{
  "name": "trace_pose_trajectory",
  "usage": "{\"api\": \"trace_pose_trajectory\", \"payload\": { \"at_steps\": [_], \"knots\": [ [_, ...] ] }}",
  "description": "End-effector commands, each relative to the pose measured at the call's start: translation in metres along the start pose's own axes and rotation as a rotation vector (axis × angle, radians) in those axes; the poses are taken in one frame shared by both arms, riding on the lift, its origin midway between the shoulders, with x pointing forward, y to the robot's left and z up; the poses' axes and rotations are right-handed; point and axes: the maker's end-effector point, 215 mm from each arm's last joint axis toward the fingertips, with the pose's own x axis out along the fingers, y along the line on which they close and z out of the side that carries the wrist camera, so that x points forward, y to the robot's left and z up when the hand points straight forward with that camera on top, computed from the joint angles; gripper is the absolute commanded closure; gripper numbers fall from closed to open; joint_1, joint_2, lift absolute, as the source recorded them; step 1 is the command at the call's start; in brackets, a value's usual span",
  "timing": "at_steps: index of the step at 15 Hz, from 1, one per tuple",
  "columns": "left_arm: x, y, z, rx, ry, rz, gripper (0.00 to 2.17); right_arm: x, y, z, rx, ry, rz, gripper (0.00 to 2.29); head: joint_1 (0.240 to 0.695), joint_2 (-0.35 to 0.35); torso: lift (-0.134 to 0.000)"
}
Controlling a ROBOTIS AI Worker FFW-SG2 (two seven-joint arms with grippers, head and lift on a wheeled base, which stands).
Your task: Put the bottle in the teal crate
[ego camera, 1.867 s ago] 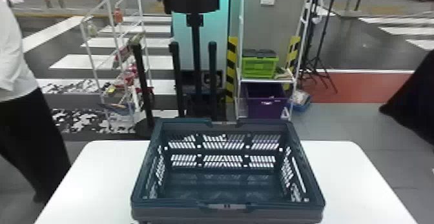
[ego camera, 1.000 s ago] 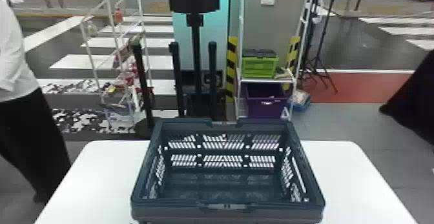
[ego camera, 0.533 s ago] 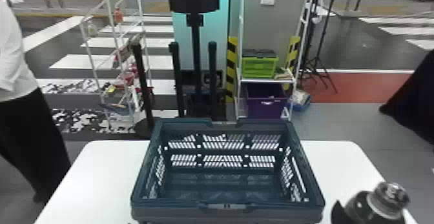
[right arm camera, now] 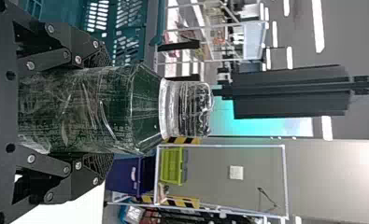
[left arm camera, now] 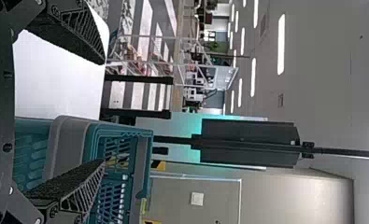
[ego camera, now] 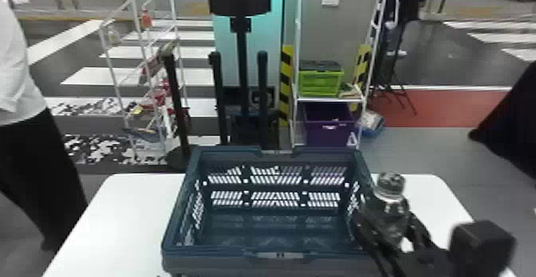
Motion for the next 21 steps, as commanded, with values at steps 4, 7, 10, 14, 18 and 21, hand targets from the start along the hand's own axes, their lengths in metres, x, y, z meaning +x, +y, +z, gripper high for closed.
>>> {"api": "trace_pose_trajectory", "payload": {
  "at_steps": [4, 7, 10, 14, 18, 21],
  "knots": [
    [0.001, 0.003, -0.003, 0.002, 0.003, 0.004, 0.14, 0.074, 0.041, -0.01, -0.052, 0.172, 0.08, 2.13, 0.499, 0.0, 0.0],
    [0.001, 0.009, -0.006, 0.002, 0.003, 0.014, 0.14, 0.106, 0.061, -0.017, -0.067, 0.272, 0.129, 2.13, 0.499, 0.0, 0.0],
    [0.0, 0.011, -0.005, -0.003, -0.002, 0.018, 0.14, 0.125, 0.077, -0.04, -0.089, 0.412, 0.166, 2.13, 0.499, 0.0, 0.0],
    [-0.001, 0.011, -0.004, -0.004, -0.003, 0.019, 0.14, 0.149, 0.088, -0.07, -0.041, 0.531, 0.225, 2.13, 0.499, 0.0, 0.0],
    [0.0, 0.014, -0.004, -0.001, -0.004, 0.022, 0.14, 0.166, 0.099, -0.087, -0.005, 0.604, 0.269, 2.13, 0.499, 0.0, 0.0],
    [0.0, 0.015, -0.004, -0.001, -0.003, 0.024, 0.14, 0.179, 0.112, -0.093, 0.007, 0.652, 0.3, 2.13, 0.499, 0.0, 0.0]
  ]
}}
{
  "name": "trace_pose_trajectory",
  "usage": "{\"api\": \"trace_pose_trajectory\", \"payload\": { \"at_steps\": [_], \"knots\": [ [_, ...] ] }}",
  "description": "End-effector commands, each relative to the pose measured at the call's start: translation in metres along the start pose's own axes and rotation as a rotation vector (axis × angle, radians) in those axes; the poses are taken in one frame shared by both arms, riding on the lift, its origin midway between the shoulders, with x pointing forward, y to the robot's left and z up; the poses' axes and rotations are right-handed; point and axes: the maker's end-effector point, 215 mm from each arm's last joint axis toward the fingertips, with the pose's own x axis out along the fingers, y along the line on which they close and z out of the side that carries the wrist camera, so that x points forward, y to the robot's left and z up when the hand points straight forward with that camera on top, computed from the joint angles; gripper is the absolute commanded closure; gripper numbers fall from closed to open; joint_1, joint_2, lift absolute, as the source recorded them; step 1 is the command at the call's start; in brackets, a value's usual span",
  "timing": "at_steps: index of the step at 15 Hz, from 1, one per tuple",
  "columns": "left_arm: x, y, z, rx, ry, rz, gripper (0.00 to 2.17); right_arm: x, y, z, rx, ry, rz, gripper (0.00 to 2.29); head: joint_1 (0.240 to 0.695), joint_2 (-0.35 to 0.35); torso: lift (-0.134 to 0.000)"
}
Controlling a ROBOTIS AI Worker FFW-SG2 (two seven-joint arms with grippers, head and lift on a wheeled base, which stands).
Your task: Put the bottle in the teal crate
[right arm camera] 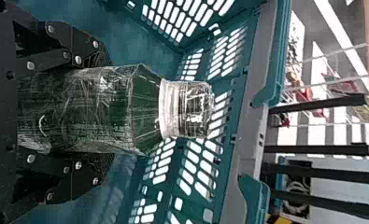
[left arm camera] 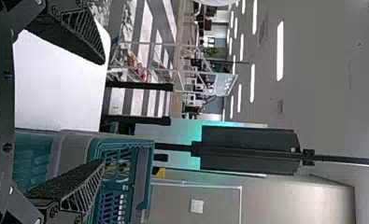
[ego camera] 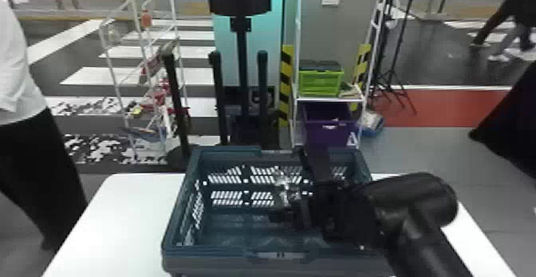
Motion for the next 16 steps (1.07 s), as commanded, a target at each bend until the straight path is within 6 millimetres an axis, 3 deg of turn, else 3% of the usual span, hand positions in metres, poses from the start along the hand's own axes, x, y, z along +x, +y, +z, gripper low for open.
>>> {"api": "trace_pose_trajectory", "payload": {
  "at_steps": [1, 5, 7, 8, 10, 16],
  "knots": [
    [0.0, 0.001, 0.0, 0.002, 0.0, 0.001, 0.14, 0.011, 0.008, 0.006, 0.01, 0.03, 0.026, 2.13, 0.499, 0.0, 0.0],
    [0.001, 0.006, 0.003, -0.003, -0.009, 0.008, 0.14, 0.024, -0.002, -0.004, 0.027, 0.08, 0.015, 2.09, 0.499, 0.0, 0.0],
    [0.001, 0.007, 0.003, -0.002, -0.009, 0.009, 0.14, 0.028, -0.004, -0.004, 0.032, 0.073, 0.019, 1.79, 0.499, 0.0, 0.0],
    [0.001, 0.007, 0.004, -0.003, -0.011, 0.009, 0.14, 0.029, -0.003, -0.004, 0.037, 0.068, 0.025, 1.38, 0.499, 0.0, 0.0],
    [0.001, 0.006, 0.006, -0.003, -0.013, 0.007, 0.14, 0.028, 0.001, 0.003, 0.046, 0.053, 0.042, 0.04, 0.499, 0.0, 0.0],
    [0.0, 0.007, 0.008, -0.004, -0.015, 0.008, 0.14, 0.02, 0.007, 0.015, 0.048, 0.015, 0.055, 0.07, 0.499, 0.0, 0.0]
  ]
}}
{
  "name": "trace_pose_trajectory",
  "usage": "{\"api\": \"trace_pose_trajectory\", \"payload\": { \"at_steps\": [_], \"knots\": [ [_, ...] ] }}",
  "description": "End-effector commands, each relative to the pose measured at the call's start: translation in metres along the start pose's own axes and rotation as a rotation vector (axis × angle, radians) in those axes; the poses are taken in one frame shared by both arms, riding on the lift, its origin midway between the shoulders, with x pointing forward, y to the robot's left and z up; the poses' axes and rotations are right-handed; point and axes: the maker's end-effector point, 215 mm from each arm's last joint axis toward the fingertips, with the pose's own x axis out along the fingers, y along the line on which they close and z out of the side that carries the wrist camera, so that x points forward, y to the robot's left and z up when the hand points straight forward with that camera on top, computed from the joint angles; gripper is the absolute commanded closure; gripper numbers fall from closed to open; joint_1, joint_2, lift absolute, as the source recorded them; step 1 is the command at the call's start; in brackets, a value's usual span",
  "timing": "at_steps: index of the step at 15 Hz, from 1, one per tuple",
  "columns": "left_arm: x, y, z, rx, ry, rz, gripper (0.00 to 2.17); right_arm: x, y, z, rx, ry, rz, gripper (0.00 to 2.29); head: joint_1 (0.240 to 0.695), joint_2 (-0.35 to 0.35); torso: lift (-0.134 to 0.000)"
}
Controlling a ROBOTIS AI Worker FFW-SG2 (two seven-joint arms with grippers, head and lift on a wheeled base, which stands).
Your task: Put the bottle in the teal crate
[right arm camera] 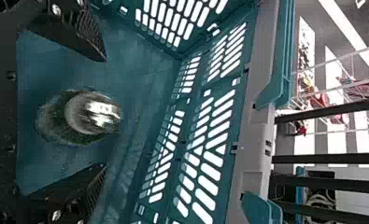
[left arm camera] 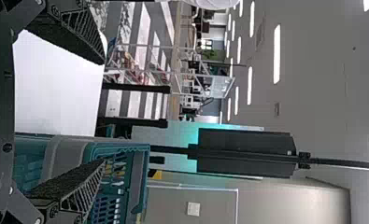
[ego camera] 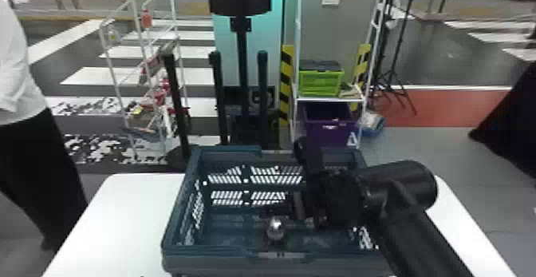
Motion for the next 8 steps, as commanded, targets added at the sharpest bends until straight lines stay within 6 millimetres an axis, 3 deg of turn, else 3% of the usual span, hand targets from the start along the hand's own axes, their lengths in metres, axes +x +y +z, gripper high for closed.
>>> {"api": "trace_pose_trajectory", "payload": {
  "at_steps": [1, 4, 6, 8],
  "knots": [
    [-0.001, 0.001, 0.001, -0.003, -0.004, 0.005, 0.14, -0.01, 0.014, 0.009, -0.002, -0.053, 0.023, 0.07, 0.499, 0.0, 0.0],
    [-0.001, 0.003, 0.003, -0.006, -0.013, 0.007, 0.14, -0.04, 0.016, 0.023, -0.034, -0.179, 0.015, 0.07, 0.499, 0.0, 0.0],
    [-0.001, 0.003, 0.004, -0.008, -0.017, 0.006, 0.14, -0.07, -0.004, 0.03, -0.056, -0.297, -0.051, 0.07, 0.499, 0.0, 0.0],
    [0.0, 0.003, 0.004, -0.009, -0.018, 0.006, 0.14, -0.095, -0.019, 0.02, -0.058, -0.378, -0.086, 0.07, 0.499, 0.0, 0.0]
  ]
}}
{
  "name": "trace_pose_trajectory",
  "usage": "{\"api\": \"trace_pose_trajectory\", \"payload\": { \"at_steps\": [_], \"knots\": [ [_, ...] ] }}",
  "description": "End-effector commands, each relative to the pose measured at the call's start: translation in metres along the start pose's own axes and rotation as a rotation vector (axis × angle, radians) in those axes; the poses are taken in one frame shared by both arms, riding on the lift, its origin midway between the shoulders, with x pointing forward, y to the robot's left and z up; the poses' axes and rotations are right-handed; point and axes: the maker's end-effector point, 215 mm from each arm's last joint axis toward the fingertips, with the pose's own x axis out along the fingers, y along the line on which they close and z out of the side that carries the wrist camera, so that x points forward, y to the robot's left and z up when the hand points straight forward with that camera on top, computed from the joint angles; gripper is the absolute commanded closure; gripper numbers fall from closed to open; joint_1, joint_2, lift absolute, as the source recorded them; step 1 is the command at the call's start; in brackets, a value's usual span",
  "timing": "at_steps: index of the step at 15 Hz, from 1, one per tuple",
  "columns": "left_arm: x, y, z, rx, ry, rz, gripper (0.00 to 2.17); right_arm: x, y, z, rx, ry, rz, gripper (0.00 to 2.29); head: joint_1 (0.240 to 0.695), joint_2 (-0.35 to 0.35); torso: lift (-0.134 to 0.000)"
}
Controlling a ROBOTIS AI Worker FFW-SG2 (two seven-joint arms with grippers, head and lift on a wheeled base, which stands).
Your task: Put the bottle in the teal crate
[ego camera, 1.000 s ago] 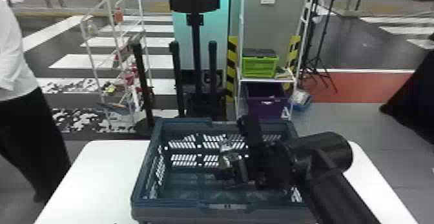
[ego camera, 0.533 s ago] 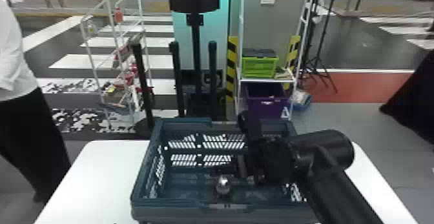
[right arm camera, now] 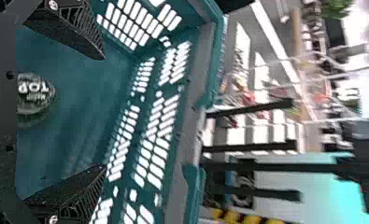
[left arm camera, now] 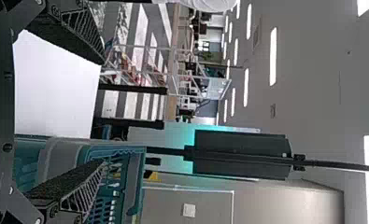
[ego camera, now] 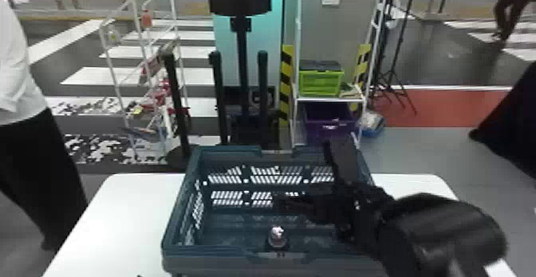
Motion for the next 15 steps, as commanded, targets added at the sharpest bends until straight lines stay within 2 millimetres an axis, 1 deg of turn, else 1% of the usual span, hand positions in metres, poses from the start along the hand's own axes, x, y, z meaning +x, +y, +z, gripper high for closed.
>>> {"api": "trace_pose_trajectory", "payload": {
  "at_steps": [1, 2, 3, 5, 7, 10, 11, 12, 15],
  "knots": [
    [0.0, 0.0, -0.001, 0.0, 0.001, 0.0, 0.14, -0.034, -0.016, 0.005, -0.005, -0.118, -0.037, 0.07, 0.499, 0.0, 0.0],
    [0.001, 0.0, 0.0, 0.0, 0.0, 0.0, 0.14, -0.05, -0.025, 0.003, -0.006, -0.172, -0.057, 0.07, 0.499, 0.0, 0.0],
    [0.001, 0.0, 0.0, -0.001, -0.002, 0.0, 0.14, -0.066, -0.029, 0.005, -0.017, -0.221, -0.078, 0.07, 0.499, 0.0, 0.0],
    [0.002, -0.001, 0.002, -0.002, -0.004, -0.002, 0.14, -0.101, -0.035, -0.005, -0.033, -0.29, -0.129, 0.06, 0.499, 0.0, 0.0],
    [0.003, -0.001, 0.002, -0.002, -0.004, -0.003, 0.14, -0.131, -0.035, -0.019, -0.026, -0.366, -0.16, 0.06, 0.499, 0.0, 0.0],
    [0.002, -0.001, 0.0, -0.002, 0.0, -0.004, 0.14, -0.175, -0.039, -0.053, -0.007, -0.46, -0.234, 0.06, 0.499, 0.0, 0.0],
    [0.003, -0.001, 0.0, -0.003, -0.002, -0.004, 0.14, -0.19, -0.04, -0.061, 0.004, -0.492, -0.254, 0.06, 0.499, 0.0, 0.0],
    [0.003, -0.001, 0.001, -0.005, -0.003, -0.003, 0.14, -0.203, -0.039, -0.068, 0.013, -0.52, -0.264, 0.06, 0.499, 0.0, 0.0],
    [0.005, -0.002, 0.001, -0.005, -0.005, -0.007, 0.14, -0.226, -0.032, -0.085, 0.038, -0.563, -0.281, 0.07, 0.499, 0.0, 0.0]
  ]
}}
